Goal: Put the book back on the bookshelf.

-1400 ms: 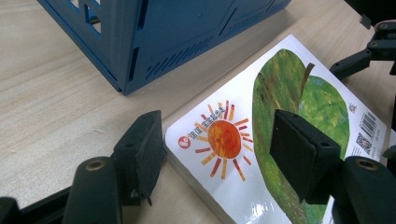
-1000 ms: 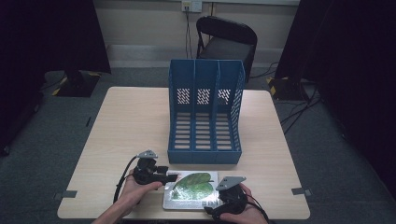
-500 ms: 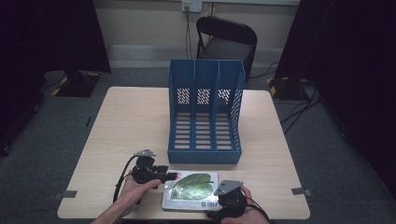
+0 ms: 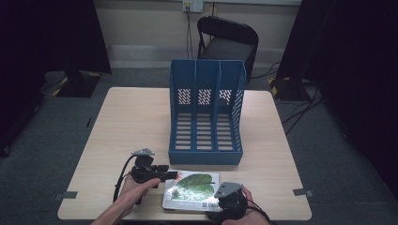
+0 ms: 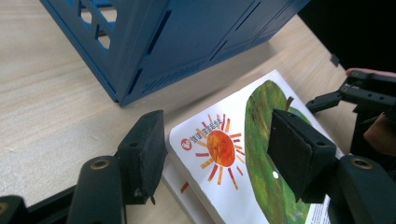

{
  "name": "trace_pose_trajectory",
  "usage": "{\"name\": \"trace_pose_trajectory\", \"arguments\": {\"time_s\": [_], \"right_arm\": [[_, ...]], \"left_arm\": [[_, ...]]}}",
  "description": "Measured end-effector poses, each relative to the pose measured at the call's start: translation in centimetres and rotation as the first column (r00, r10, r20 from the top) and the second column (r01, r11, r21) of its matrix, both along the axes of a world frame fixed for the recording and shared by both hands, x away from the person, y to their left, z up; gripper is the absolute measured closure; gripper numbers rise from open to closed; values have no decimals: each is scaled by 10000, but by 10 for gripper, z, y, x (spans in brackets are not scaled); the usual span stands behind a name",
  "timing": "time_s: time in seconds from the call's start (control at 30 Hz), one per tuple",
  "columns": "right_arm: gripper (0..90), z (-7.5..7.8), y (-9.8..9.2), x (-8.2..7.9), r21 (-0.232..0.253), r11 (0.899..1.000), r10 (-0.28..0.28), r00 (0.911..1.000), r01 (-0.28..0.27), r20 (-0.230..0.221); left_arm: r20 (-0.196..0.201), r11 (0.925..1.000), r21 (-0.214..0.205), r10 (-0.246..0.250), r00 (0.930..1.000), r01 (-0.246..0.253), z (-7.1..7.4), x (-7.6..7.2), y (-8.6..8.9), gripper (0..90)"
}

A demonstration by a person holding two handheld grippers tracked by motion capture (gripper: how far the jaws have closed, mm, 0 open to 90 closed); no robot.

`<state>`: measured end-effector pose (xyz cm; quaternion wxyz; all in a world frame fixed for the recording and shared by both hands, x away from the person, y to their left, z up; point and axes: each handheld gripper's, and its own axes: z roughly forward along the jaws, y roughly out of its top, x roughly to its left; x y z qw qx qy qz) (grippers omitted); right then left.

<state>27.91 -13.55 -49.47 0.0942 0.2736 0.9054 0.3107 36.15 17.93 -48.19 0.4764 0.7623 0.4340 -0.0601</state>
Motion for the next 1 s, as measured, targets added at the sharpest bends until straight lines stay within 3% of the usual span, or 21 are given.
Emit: {"name": "trace_pose_trajectory", "arguments": {"time_s": [0.27, 0.47, 0.5, 0.6, 0.63, 0.73, 0.77, 0.8, 1.0], "right_arm": [[67, 1, -1, 2, 60, 10000, -17, 9998, 18, -194], [73, 1, -1, 2, 104, 9999, -7, 9999, 8, -158], [73, 1, -1, 2, 160, 9999, -42, 9998, 45, -177], [73, 1, -2, 2, 196, 9998, -49, 9998, 53, -194], [72, 1, -2, 2, 218, 9997, -63, 9997, 67, -219], [70, 1, -2, 2, 256, 9996, -71, 9997, 77, -229], [70, 1, -2, 2, 282, 9996, -78, 9997, 85, -241], [65, 1, -3, 3, 465, 9988, -116, 9992, 134, -394], [64, 1, -3, 3, 478, 9988, -79, 9992, 98, -397]], "left_arm": [[-53, 9999, -123, -55, 10000, 55, -1, 1, 2, 366], [-399, 9998, -182, 80, 9992, -88, -5, -1, 3, 351], [-738, 9985, -472, 237, 9970, -272, -7, -1, 5, 345], [-936, 9960, -819, 282, 9952, -359, -7, 0, 8, 349], [-1053, 9921, -1146, 394, 9937, -514, -7, 0, 10, 349], [-1159, 9902, -1272, 437, 9923, -585, -7, -1, 11, 349], [-1371, 9880, -1448, 333, 9900, -533, -8, -1, 10, 354], [-1464, 9813, -1837, 311, 9887, -581, -9, -3, 9, 374], [-1368, 9867, -1550, 274, 9902, -487, -7, -5, 8, 376]]}}
